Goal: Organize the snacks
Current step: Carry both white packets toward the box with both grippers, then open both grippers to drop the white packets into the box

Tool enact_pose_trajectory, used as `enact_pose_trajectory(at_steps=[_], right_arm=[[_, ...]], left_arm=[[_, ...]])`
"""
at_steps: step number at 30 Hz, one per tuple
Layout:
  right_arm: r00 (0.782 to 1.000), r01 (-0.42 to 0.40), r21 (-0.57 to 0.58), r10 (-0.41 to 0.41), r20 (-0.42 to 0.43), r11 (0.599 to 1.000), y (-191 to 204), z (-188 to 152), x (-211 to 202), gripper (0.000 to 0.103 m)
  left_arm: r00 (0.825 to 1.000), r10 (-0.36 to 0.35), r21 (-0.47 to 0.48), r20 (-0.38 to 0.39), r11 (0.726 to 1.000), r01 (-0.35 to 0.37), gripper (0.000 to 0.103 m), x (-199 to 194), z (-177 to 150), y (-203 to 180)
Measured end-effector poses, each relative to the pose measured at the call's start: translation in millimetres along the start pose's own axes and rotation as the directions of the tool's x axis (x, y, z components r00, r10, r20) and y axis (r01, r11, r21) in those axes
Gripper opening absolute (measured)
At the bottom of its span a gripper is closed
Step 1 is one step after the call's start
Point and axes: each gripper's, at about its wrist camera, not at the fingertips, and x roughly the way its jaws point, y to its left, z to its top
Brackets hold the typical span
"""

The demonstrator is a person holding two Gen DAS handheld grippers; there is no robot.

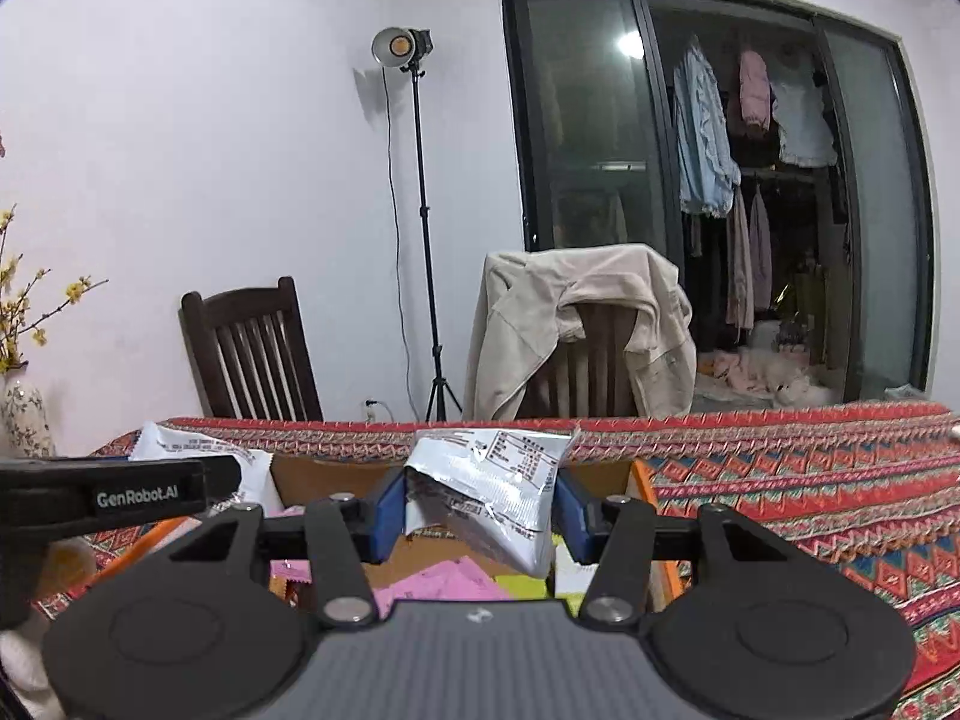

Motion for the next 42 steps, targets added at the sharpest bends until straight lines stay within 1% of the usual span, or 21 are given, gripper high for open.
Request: enact_pose_trajectory(at_steps=[4,8,9,10,11,12,13,14,15,16,17,20,23,30,34,39,42], right_arm=[[1.0,-0.003,-0.008,0.003,-0.022,1.0,-1.7,-7.9,9.6,0.051],[0.999,-0.008,-0.012,0.007,-0.051,1.0,-4.3,-15.1,17.9,0.051],[0.998,-0.009,-0.015,0.008,-0.063,1.0,-4.2,-17.3,19.8,0.051],[0.997,-0.011,-0.017,0.01,-0.072,1.0,-4.0,-19.3,21.2,0.054],[0.997,-0.012,-0.017,0.011,-0.079,1.0,-4.0,-21.0,22.4,0.057],[0.997,-0.009,-0.018,0.007,-0.081,1.0,-3.5,-22.3,22.4,0.065],[0.997,0.0,-0.022,-0.002,-0.075,1.0,-2.9,-23.3,21.5,0.069],[0.997,0.009,-0.026,-0.011,-0.074,1.0,-2.9,-24.0,21.3,0.073],[0.997,0.017,-0.026,-0.019,-0.075,1.0,-3.2,-24.3,21.6,0.086],[0.997,0.019,-0.022,-0.021,-0.076,1.0,-4.0,-25.0,21.3,0.1],[0.997,0.02,-0.015,-0.021,-0.074,1.0,-5.0,-25.9,20.8,0.103],[0.997,0.024,-0.01,-0.025,-0.075,1.0,-6.2,-27.5,19.1,0.103],[0.997,0.028,-0.015,-0.029,-0.066,1.0,-5.4,-27.8,16.3,0.103],[0.998,0.042,-0.011,-0.042,-0.054,0.999,-6.2,-25.1,10.6,0.103],[0.998,0.049,-0.007,-0.049,-0.04,0.999,-5.2,-20.7,3.3,0.103],[0.998,0.056,-0.009,-0.057,-0.026,0.998,-4.1,-11.4,-10.6,0.103],[0.996,0.078,-0.01,-0.078,-0.04,0.997,-2.7,-1.3,-18.1,0.103]], left_arm=[[1.0,-0.001,0.002,-0.012,1.0,0.001,0.048,9.1,-5.6,5.3],[1.0,-0.008,0.025,0.005,1.0,0.008,0.048,5.7,-10.3,1.5],[1.0,-0.012,0.03,0.008,0.999,0.011,0.048,5.2,-11.4,0.8],[1.0,-0.015,0.032,0.01,0.999,0.014,0.052,4.5,-12.6,0.2],[1.0,-0.019,0.03,0.011,0.999,0.018,0.055,4.6,-13.7,0.0],[1.0,-0.024,0.024,0.015,0.999,0.024,0.068,4.0,-14.5,0.4],[0.999,-0.024,0.016,0.023,1.0,0.024,0.082,2.9,-15.4,1.9],[0.999,-0.02,0.01,0.03,1.0,0.019,0.088,2.3,-15.1,2.6],[0.999,-0.016,0.001,0.039,1.0,0.016,0.097,1.4,-14.8,4.1],[0.999,-0.016,-0.012,0.05,1.0,0.016,0.103,0.0,-14.9,6.2],[0.998,-0.015,-0.022,0.058,1.0,0.017,0.103,-1.0,-14.7,7.1],[0.998,-0.014,-0.045,0.061,0.999,0.017,0.103,-1.1,-13.7,9.6],[0.999,0.001,-0.046,0.054,0.999,0.002,0.103,1.1,-13.1,9.9],[0.999,0.001,-0.052,0.051,0.999,0.001,0.103,-0.7,-11.6,11.7],[0.998,-0.006,-0.058,0.065,0.998,0.01,0.103,-7.5,-8.9,10.5],[0.997,0.005,-0.066,0.082,0.998,0.001,0.103,-18.3,-2.9,8.8],[0.996,-0.007,-0.075,0.089,0.997,0.014,0.103,-26.1,3.3,9.1]])
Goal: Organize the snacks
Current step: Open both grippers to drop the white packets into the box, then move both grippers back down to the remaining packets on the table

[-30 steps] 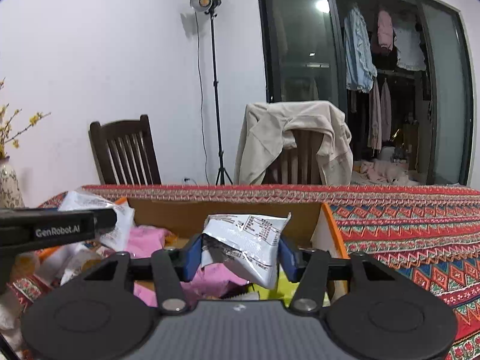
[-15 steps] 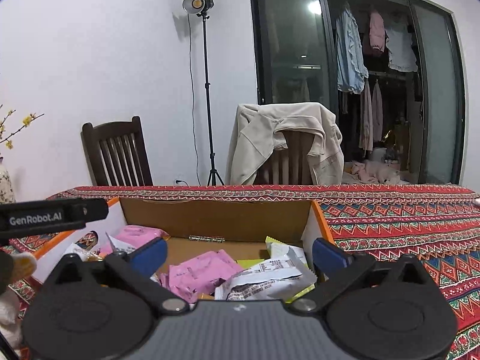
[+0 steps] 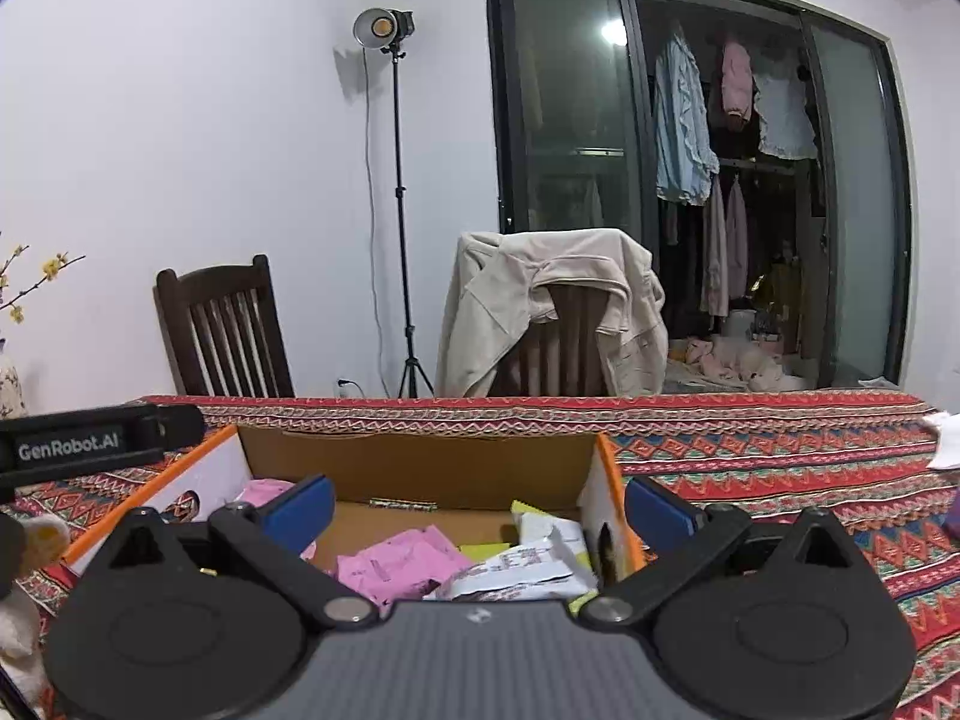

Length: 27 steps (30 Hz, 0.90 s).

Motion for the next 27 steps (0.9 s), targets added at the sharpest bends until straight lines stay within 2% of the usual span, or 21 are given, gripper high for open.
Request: enact_pose_trajectory(at_steps=[5,11,20,27], right_arm=[[1.0,-0.012,0.011,0.012,-0.02,1.0,-0.8,11.2,-15.3,0.103],[0.998,-0.028,0.029,0.029,-0.051,0.999,-6.6,9.1,-36.2,0.103],[0.992,-0.012,-0.008,0.011,-0.127,1.0,-5.8,-23.9,-60.4,0.103],[0.978,-0.014,-0.032,0.007,-0.21,0.999,3.1,-55.5,-66.1,0.103]], left_arm=[[1.0,-0.013,-0.002,-0.02,1.0,0.013,0.103,-12.0,8.0,3.0],[0.998,-0.016,0.048,-0.054,0.999,0.019,0.103,-30.9,3.0,8.6],[0.994,-0.009,0.104,-0.109,0.994,0.021,0.103,-60.4,-23.6,27.1],[0.988,0.006,0.119,-0.157,0.993,0.013,0.103,-71.9,-47.3,41.8]])
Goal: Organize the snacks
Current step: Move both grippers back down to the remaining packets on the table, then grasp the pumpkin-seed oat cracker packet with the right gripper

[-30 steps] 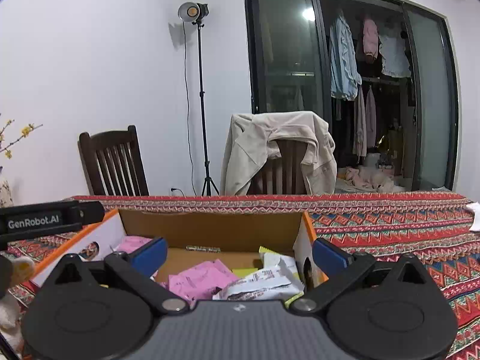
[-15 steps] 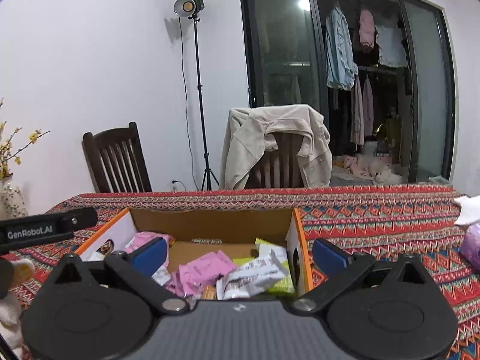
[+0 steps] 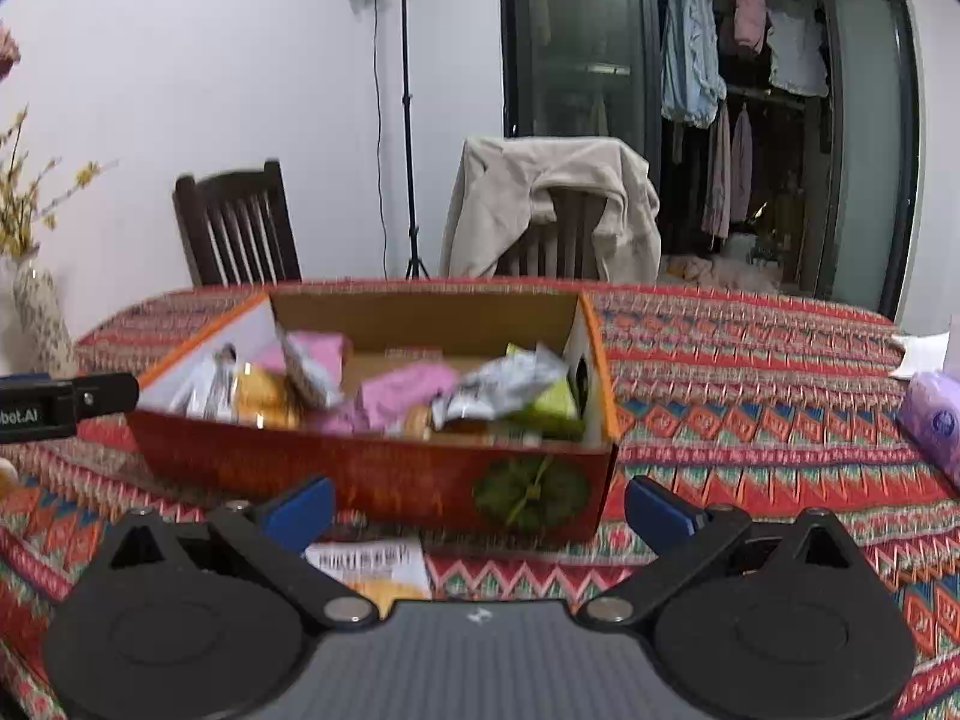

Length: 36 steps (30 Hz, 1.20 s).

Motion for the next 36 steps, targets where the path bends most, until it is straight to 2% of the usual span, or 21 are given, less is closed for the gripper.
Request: enact_pose_trajectory(at_steps=[4,9,14,21,26,29,36], right_arm=[[0.999,0.002,-0.005,-0.002,-0.039,1.0,4.6,-12.2,3.4,0.103],[0.997,0.011,-0.018,-0.012,-0.072,1.0,10.3,-16.2,8.3,0.103],[0.994,0.013,-0.065,-0.02,-0.109,0.998,22.5,-15.4,19.9,0.103],[0.976,-0.005,-0.145,-0.027,-0.216,0.989,45.4,-25.1,52.9,0.103],[0.975,-0.063,-0.052,0.05,-0.217,0.997,32.5,-28.1,61.1,0.103],[0.984,-0.061,-0.06,0.05,-0.174,0.996,32.7,-34.6,58.6,0.103],[0.981,-0.084,-0.065,0.071,-0.179,0.994,29.6,-31.3,58.9,0.103]], left_arm=[[1.0,0.017,-0.008,0.0,1.0,-0.017,0.103,3.0,-14.6,8.6],[0.997,0.074,0.004,0.018,0.997,-0.074,0.103,15.1,-26.2,11.1],[0.999,0.053,-0.021,0.007,0.998,-0.053,0.103,17.5,-27.4,18.4],[0.999,0.045,-0.049,-0.006,0.998,-0.046,0.103,17.4,-29.1,25.6],[0.999,0.029,-0.062,-0.024,0.998,-0.03,0.103,18.1,-29.6,28.2],[0.999,0.029,-0.061,-0.024,0.998,-0.031,0.103,17.5,-30.0,27.7],[0.999,0.033,-0.065,-0.03,0.997,-0.035,0.103,18.4,-30.4,28.7]])
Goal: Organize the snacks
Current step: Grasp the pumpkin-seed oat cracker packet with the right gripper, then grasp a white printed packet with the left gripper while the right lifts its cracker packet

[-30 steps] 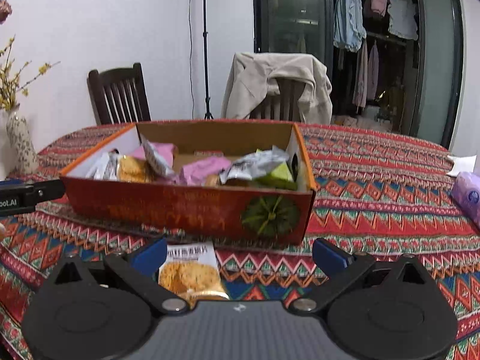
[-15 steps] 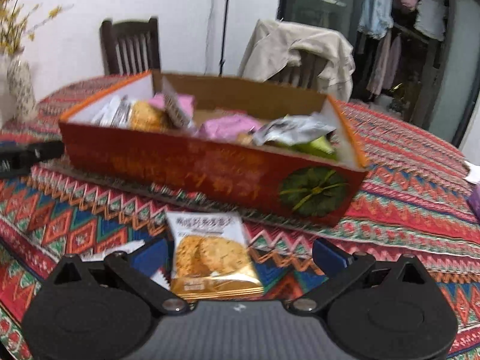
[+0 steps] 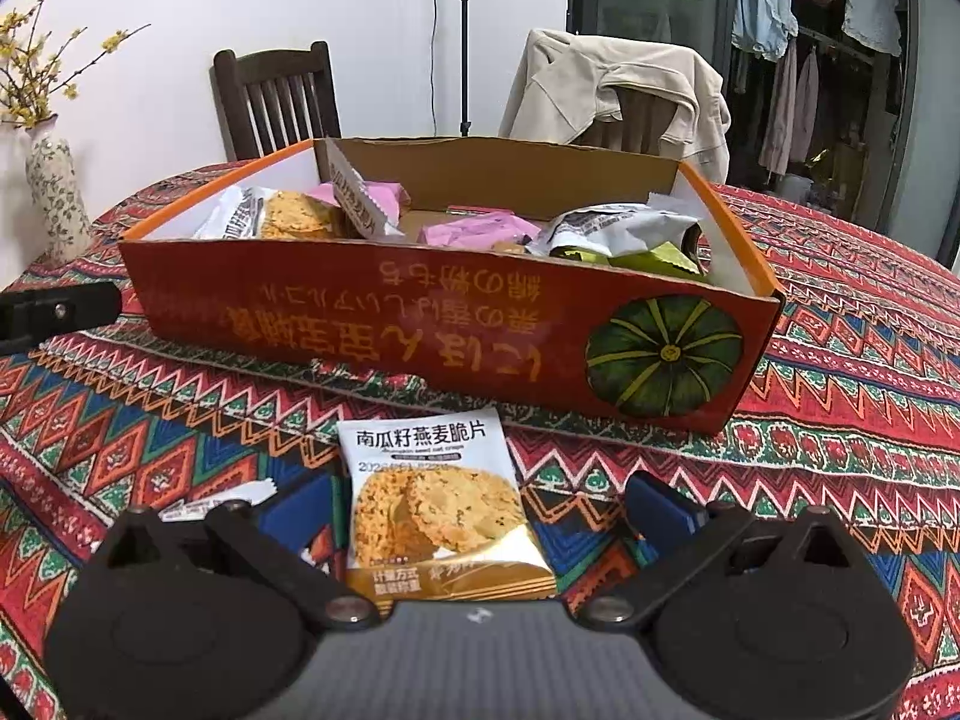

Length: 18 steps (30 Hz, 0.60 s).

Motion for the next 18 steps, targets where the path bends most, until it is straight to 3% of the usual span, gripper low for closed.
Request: enact_pose_trajectory(at_steps=[2,6,10,18], right_arm=[[1.0,-0.006,-0.001,0.006,0.014,1.0,0.1,-1.3,-3.1,0.097],[0.999,-0.016,-0.009,0.017,0.048,1.0,0.3,-5.0,-14.2,0.05],[0.998,-0.004,0.01,0.004,0.059,1.0,-2.6,-6.8,-20.6,0.04],[0.99,0.021,0.032,-0.025,0.138,0.999,-9.1,-17.8,-52.4,0.039]], left_arm=[[1.0,0.001,0.0,-0.003,1.0,-0.001,0.103,0.7,0.2,0.5],[1.0,0.001,0.002,-0.01,1.0,-0.001,0.103,2.8,-0.4,0.5],[1.0,-0.005,0.014,-0.011,1.0,0.005,0.103,3.7,-1.2,-2.2],[1.0,-0.029,0.059,0.012,0.998,0.028,0.103,-10.5,3.6,-17.9]])
